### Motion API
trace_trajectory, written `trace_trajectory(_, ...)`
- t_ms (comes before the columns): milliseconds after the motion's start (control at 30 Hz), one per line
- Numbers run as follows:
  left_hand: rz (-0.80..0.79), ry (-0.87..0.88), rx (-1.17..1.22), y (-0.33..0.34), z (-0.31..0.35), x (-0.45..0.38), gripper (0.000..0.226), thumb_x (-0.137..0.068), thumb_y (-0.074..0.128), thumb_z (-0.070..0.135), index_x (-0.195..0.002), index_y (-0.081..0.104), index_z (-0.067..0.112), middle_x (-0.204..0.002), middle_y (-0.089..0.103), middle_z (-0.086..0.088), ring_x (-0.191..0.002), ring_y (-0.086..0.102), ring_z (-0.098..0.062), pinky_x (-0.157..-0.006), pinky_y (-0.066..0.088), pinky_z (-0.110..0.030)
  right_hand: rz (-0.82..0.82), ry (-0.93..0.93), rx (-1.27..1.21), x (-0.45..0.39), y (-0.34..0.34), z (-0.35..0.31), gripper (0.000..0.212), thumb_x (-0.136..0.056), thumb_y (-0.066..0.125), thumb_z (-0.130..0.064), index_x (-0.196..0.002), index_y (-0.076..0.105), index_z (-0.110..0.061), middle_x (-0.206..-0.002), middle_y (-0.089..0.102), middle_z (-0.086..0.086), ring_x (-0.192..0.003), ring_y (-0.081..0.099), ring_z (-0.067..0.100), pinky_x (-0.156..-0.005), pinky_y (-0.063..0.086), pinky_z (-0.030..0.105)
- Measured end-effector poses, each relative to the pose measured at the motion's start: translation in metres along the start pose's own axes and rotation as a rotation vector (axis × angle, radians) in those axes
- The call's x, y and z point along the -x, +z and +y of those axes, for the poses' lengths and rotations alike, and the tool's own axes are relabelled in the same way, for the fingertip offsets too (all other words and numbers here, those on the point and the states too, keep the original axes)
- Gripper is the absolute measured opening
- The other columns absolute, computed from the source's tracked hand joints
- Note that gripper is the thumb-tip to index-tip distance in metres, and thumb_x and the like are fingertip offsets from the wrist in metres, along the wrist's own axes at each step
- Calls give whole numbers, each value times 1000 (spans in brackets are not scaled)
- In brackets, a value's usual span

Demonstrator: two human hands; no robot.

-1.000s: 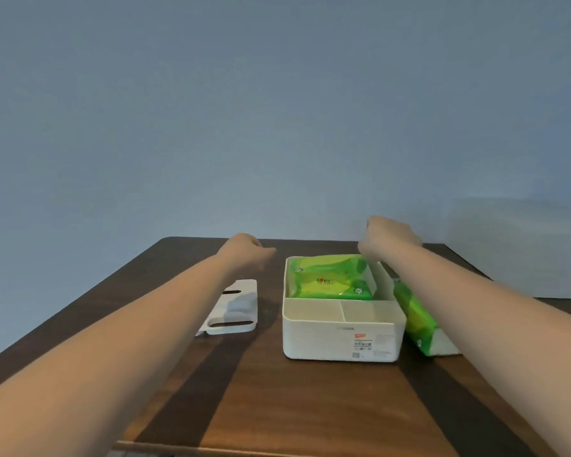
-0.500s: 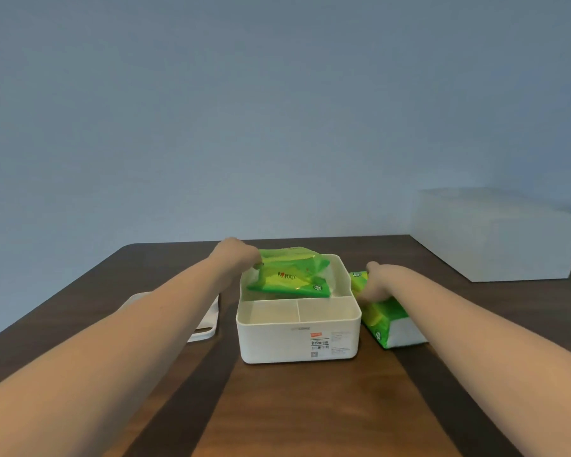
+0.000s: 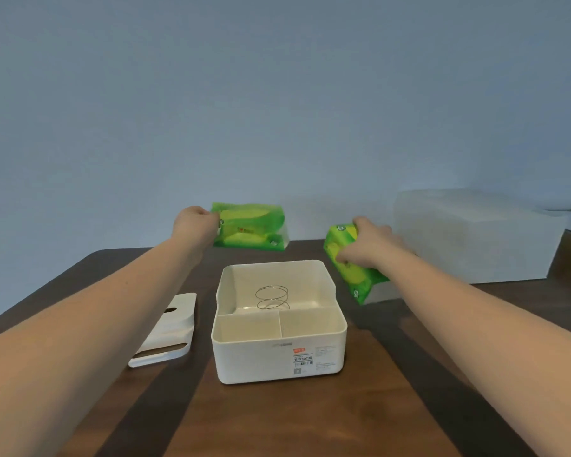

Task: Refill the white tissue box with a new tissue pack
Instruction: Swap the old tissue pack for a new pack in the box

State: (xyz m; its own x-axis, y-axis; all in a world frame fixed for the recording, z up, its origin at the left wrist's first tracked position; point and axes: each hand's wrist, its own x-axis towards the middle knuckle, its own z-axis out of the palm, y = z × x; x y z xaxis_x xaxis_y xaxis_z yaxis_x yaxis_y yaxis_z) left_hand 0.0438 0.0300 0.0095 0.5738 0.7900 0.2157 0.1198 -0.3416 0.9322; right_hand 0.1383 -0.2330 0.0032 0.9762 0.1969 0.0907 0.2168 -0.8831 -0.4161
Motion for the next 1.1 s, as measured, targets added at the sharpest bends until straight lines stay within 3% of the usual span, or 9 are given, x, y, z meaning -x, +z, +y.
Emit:
trace_trajectory(167,-21,-51,-155,5,-29,-26,31,-94,56,16,-65,47,14,-65,52,-10,-75,57,-31,-73,46,-36,39,-233,-97,-6,-24,-28,91,-66,71,-49,-144,23,-45,-138,40,11,-126,45,38,-103,41,49)
trace_trajectory(300,-100,-117,-161,13,-52,-31,27,-95,56,12,-68,50,10,-65,54,-10,-53,54,-24,-61,46,-29,-3,-419,-87,-2,-24,-54,92,-66,74,-48,-144,25,-48,-141,39,9,-127,45,35,-104,42,48)
trace_trajectory(433,-201,-118,-242,20,-68,-24,23,-92,56,6,-69,51,6,-60,50,-11,-45,47,-20,-46,39,-25,-121,-615,-66,5,-14,-74,94,-66,78,-45,-144,27,-48,-144,39,4,-131,42,28,-106,41,45)
trace_trajectory(533,-230,-98,-292,22,-75,-24,29,-88,54,1,-62,43,9,-53,40,-10,-24,39,-13,-31,29,-15,-260,-766,16,13,-5,-81,92,-68,80,-42,-144,28,-47,-145,38,0,-133,40,22,-108,40,42)
trace_trajectory(667,-238,-114,-311,22,-78,-22,35,-86,51,-3,-56,37,10,-48,37,-9,-13,31,-7,-25,23,-11,-395,-908,129,22,9,-82,90,-71,80,-39,-144,28,-48,-144,39,-2,-132,39,20,-109,39,42)
trace_trajectory(733,-249,-139,-310,21,-82,-23,35,-86,56,2,-56,38,10,-49,40,-10,-18,37,-9,-29,28,-11,-391,-962,240,25,17,-82,88,-72,78,-42,-143,26,-51,-141,39,-2,-130,40,22,-106,39,46)
trace_trajectory(867,-243,-170,-334,17,-95,-32,23,-74,63,6,-56,48,7,-58,52,-16,-55,53,-28,-60,50,-32,-345,-998,428,26,31,-81,88,-74,73,-50,-143,19,-56,-145,34,-5,-131,35,23,-103,36,45)
trace_trajectory(933,-252,-188,-336,14,-100,-38,11,-69,62,6,-62,55,5,-67,58,-19,-62,57,-32,-74,58,-40,-384,-970,395,26,34,-77,89,-74,73,-50,-143,17,-57,-146,33,-6,-132,34,23,-104,36,47)
trace_trajectory(1100,-207,-174,-286,-4,-93,-29,16,-83,56,6,-67,55,4,-74,56,-18,-68,55,-32,-74,56,-40,-470,-879,298,24,35,-71,85,-76,73,-50,-142,20,-57,-149,31,-8,-136,31,23,-108,36,50)
